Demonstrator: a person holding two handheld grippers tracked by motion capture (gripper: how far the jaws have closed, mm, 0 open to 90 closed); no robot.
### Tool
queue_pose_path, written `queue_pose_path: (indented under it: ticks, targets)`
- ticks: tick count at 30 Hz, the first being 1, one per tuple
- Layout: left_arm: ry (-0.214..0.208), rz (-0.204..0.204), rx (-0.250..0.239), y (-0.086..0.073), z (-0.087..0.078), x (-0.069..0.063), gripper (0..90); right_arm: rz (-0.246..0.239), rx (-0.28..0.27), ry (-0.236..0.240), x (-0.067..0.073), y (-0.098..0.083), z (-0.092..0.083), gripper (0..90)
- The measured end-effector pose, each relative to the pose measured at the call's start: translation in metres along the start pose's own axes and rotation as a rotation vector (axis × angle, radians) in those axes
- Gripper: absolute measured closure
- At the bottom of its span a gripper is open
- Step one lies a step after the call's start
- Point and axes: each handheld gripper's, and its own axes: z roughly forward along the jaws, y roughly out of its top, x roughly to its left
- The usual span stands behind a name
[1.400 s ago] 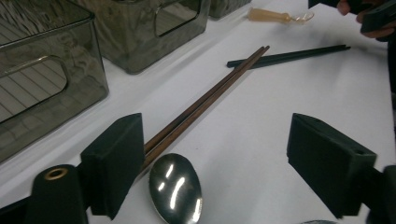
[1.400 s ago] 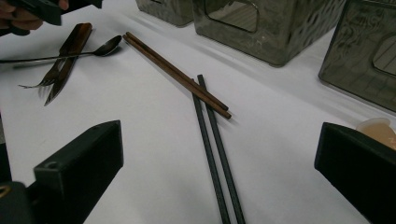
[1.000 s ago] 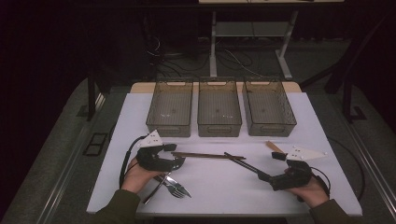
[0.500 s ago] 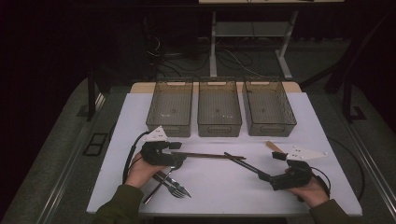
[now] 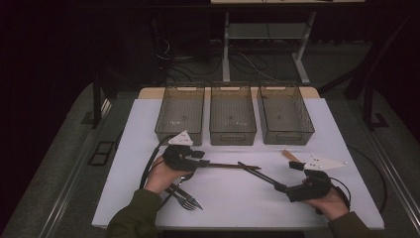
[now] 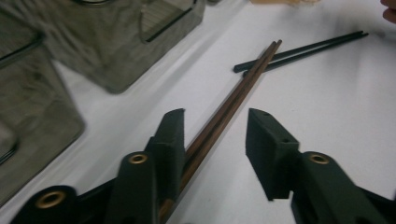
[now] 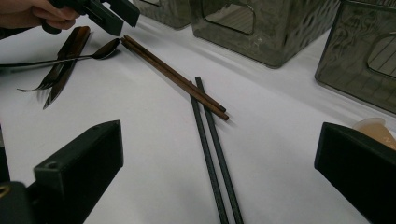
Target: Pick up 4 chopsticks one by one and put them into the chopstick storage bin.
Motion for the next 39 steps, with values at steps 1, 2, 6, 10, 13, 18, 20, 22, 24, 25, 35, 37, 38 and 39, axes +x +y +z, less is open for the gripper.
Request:
queue_pose_path:
  ticks: [1, 2, 6, 10, 13, 18, 20, 22, 24, 25, 35, 37, 38, 39]
  targets:
    - [0.000, 0.000, 0.000, 0.000, 0.000, 0.000, 59.9, 0.000, 0.000, -0.001, 0.000, 0.000, 0.000, 1.2]
    - [-0.015, 0.010, 0.016, 0.004, 0.005, -0.003, 62.4, 0.002, -0.001, -0.001, 0.000, 0.000, 0.000, 1.2]
    - [-0.050, 0.030, 0.042, 0.011, 0.016, -0.010, 71.5, 0.002, -0.001, -0.001, 0.000, 0.000, 0.000, 1.2]
    - [-0.065, 0.046, 0.082, 0.016, 0.025, -0.015, 77.3, 0.002, -0.001, -0.003, 0.000, 0.000, 0.000, 1.2]
    - [-0.063, 0.056, 0.098, 0.020, 0.030, -0.017, 81.2, 0.004, -0.002, -0.003, 0.000, 0.000, 0.000, 1.2]
    - [-0.040, 0.084, 0.110, 0.026, 0.039, -0.017, 75.7, 0.003, -0.005, -0.001, 0.000, 0.000, -0.001, 1.2]
    - [-0.042, 0.090, 0.115, 0.027, 0.042, -0.016, 73.1, 0.003, -0.005, -0.001, 0.000, 0.000, -0.001, 1.2]
    - [-0.043, 0.097, 0.127, 0.027, 0.044, -0.015, 70.8, 0.006, -0.006, 0.000, -0.001, 0.000, -0.001, 1.2]
    - [-0.043, 0.097, 0.128, 0.028, 0.046, -0.015, 68.8, 0.007, -0.003, 0.000, -0.001, 0.000, -0.001, 1.2]
    - [-0.050, 0.098, 0.138, 0.028, 0.049, -0.015, 68.1, 0.008, -0.003, 0.000, 0.000, 0.000, 0.000, 1.2]
    - [-0.062, 0.124, 0.179, 0.030, 0.064, -0.014, 63.4, 0.010, -0.001, 0.000, 0.000, 0.000, 0.000, 1.2]
    - [-0.061, 0.118, 0.167, 0.030, 0.068, -0.014, 63.2, 0.011, -0.001, 0.001, 0.000, 0.000, 0.000, 1.2]
    - [-0.065, 0.145, 0.197, 0.031, 0.067, -0.012, 63.2, 0.011, -0.001, 0.001, 0.000, 0.000, 0.000, 1.2]
    - [-0.062, 0.128, 0.186, 0.030, 0.070, -0.013, 63.2, 0.010, -0.001, 0.001, 0.000, 0.000, 0.000, 1.2]
